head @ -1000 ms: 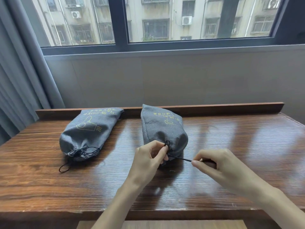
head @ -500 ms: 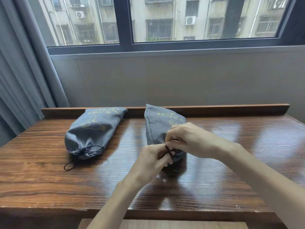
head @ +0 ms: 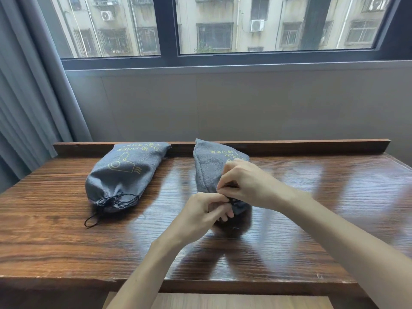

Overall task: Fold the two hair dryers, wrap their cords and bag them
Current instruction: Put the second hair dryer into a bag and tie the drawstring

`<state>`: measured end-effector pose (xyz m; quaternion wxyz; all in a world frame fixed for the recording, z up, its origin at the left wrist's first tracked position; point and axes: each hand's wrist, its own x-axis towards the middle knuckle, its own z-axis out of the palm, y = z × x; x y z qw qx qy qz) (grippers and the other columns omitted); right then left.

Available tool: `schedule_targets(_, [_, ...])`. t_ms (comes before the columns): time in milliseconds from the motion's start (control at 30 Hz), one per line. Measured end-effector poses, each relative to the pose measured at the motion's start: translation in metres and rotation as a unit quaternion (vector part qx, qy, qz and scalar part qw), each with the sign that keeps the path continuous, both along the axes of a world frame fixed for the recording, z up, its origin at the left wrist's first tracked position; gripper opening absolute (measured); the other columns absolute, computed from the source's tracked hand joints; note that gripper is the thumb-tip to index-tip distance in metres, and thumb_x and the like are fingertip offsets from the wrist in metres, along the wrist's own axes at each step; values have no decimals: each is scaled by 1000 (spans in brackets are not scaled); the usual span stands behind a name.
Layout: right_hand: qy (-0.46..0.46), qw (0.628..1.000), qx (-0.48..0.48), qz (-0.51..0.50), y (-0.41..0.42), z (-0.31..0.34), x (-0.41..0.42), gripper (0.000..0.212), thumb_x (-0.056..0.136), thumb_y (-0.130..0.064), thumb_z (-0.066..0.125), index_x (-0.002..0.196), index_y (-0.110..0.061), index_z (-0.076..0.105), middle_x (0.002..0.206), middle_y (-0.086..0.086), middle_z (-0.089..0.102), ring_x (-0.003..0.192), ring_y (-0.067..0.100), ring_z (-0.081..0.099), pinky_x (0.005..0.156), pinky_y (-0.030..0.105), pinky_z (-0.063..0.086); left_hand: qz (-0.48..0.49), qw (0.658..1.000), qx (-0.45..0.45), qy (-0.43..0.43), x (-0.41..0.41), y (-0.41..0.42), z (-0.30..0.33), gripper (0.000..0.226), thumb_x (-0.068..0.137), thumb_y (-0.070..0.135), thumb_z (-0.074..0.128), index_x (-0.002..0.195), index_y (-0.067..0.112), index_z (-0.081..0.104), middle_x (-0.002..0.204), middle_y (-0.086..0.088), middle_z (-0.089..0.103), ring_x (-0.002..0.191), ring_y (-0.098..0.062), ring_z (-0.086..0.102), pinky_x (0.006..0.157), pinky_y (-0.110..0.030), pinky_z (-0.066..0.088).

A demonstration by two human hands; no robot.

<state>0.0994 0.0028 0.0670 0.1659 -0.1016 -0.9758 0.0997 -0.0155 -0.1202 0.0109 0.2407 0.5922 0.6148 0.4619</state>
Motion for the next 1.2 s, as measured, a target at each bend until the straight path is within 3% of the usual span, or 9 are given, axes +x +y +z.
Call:
schedule_targets(100, [47, 995, 77, -30, 3, -2, -2, 23, 79, -32, 70, 100, -22, 70, 101, -1, 54, 93, 16, 46, 86, 30, 38, 0, 999, 4, -54, -1, 1, -2, 18, 94, 1, 56, 80, 3, 68, 74, -6, 69, 63, -9, 60, 65, -18, 47])
schedule_targets(233, [133, 990, 44, -9, -4, -4, 17, 5, 84, -16, 60, 89, -16, 63, 86, -7, 55, 79, 9, 42, 75, 21, 39, -1, 997, 8, -74, -2, 0, -1, 14, 94, 1, 56, 85, 0, 67, 73, -5, 68, 62, -8, 60, 64, -16, 46])
schedule_targets(400, [67, 998, 4, 7, -16, -18, 43, 25, 89, -37, 47, 96, -19, 63, 94, -8, 61, 76, 4, 53, 71, 29, 52, -18, 997, 12, -70, -3, -1, 0, 20, 95, 1, 56, 84, 12, 69, 73, -2, 68, 65, -10, 60, 64, -16, 46])
schedule_targets(533, [63, 998, -24, 6, -19, -24, 43, 33, 86, -48, 53, 104, -22, 65, 102, -10, 55, 81, 9, 60, 72, 31, 54, -18, 998, 12, -53, 0, -2, -1, 24, 94, 0, 57, 81, 17, 69, 66, 9, 66, 63, -7, 59, 64, -15, 45])
schedule_targets(733, [74, 997, -29, -17, -25, -25, 35, 17, 84, -31, 71, 96, -21, 66, 93, -10, 58, 71, 9, 57, 67, 31, 52, -14, 1000, 9, 16, -2, -4, 1, 16, 94, 0, 56, 86, 2, 70, 71, 3, 66, 64, -6, 59, 66, -16, 46])
schedule_targets(967, [40, 999, -11, -6, -23, -23, 27, 14, 86, -19, 67, 100, -19, 67, 87, -10, 57, 72, 5, 45, 69, 24, 44, 4, 997, -12, 73, -5, -10, 4, 19, 95, 2, 54, 82, 4, 69, 69, 6, 66, 60, 0, 55, 64, -14, 44])
schedule_targets(1200, [35, 999, -13, 4, -22, -22, 21, 12, 87, -16, 60, 90, -17, 71, 82, -3, 63, 70, 15, 58, 66, 32, 48, 21, 994, -22, 108, -5, -11, 10, 27, 93, 3, 56, 72, 18, 64, 64, 13, 64, 56, 2, 54, 62, -9, 40])
